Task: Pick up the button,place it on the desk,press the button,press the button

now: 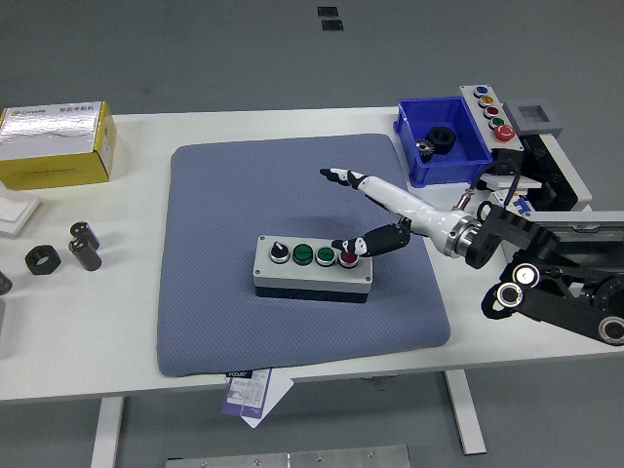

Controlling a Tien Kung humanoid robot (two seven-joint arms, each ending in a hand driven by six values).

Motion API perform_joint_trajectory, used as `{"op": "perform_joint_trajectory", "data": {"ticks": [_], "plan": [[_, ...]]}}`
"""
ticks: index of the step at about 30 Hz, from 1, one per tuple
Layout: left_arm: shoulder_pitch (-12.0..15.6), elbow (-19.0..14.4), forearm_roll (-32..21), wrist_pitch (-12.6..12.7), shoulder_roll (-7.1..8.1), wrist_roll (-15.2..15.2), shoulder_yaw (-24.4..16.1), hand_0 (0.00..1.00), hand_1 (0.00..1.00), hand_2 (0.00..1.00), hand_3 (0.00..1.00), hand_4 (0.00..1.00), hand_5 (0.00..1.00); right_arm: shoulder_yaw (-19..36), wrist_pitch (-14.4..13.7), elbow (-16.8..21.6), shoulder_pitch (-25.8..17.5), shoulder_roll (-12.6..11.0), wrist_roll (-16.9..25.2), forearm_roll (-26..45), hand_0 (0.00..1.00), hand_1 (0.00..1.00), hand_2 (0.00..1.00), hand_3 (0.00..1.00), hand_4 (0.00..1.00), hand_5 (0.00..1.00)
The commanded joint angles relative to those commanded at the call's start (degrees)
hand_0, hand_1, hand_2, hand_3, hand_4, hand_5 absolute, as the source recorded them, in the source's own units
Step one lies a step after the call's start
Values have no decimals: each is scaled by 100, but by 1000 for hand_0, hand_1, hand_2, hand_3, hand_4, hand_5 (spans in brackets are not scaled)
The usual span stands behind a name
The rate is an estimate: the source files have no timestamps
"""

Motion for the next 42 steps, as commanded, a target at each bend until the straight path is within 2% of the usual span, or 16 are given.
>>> {"op": "perform_joint_trajectory", "data": {"ticks": [2,5,6,8,11,12,17,18,23,24,26,29,36,42], "plan": [[10,2,-21,1,-3,2,18,628,513,506,649,721,172,257,147,323,-49,-225,-374,-334,998,998,998,998,817,31],[14,5,-46,3,-6,2,43,628,513,506,649,721,172,731,648,880,-87,-605,-1040,-824,998,998,998,998,817,31],[13,5,-39,3,-8,1,36,627,513,504,646,720,171,875,846,1033,-92,-702,-1244,-935,622,640,690,994,643,210],[7,3,-18,5,-8,-1,19,627,513,504,646,720,171,1168,1277,1258,-76,-859,-1656,-1052,622,640,690,994,643,210],[1,1,-2,10,-1,-3,7,627,513,504,646,720,171,1552,1915,1258,27,-976,-2214,-946,622,640,690,994,643,210],[0,2,-4,12,3,-4,10,628,513,503,644,719,171,1660,2155,1258,69,-994,-2396,-905,163,299,290,954,497,129],[7,4,-42,19,17,-3,48,628,513,503,644,719,171,1782,3222,1258,297,-993,-3063,-615,163,299,290,954,497,129],[7,3,-47,19,17,-2,54,627,512,503,644,719,172,1773,3419,1258,339,-980,-3161,-579,141,260,252,998,452,47],[4,3,-56,19,20,-2,70,627,512,503,644,719,172,1697,4150,1258,487,-906,-3285,-366,141,260,252,998,452,47],[3,3,-55,19,20,-2,71,627,513,503,643,719,171,1668,4273,1258,512,-885,-3280,-325,145,249,245,998,414,18],[1,3,-58,19,20,-2,76,627,513,503,643,719,171,1585,4454,1258,553,-825,-3258,-245,145,249,245,998,414,18],[-2,1,-58,18,16,-2,79,627,513,503,643,719,171,1448,4547,1258,597,-706,-3212,-148,145,249,245,998,414,18],[-14,1,-47,18,10,-2,74,627,512,502,643,718,168,1194,4499,1258,639,-377,-3137,-117,123,244,238,998,392,2],[-22,0,-41,16,7,-1,66,628,512,503,642,718,168,1023,4441,1258,634,-228,-3139,-184,116,240,236,998,381,2]]}}
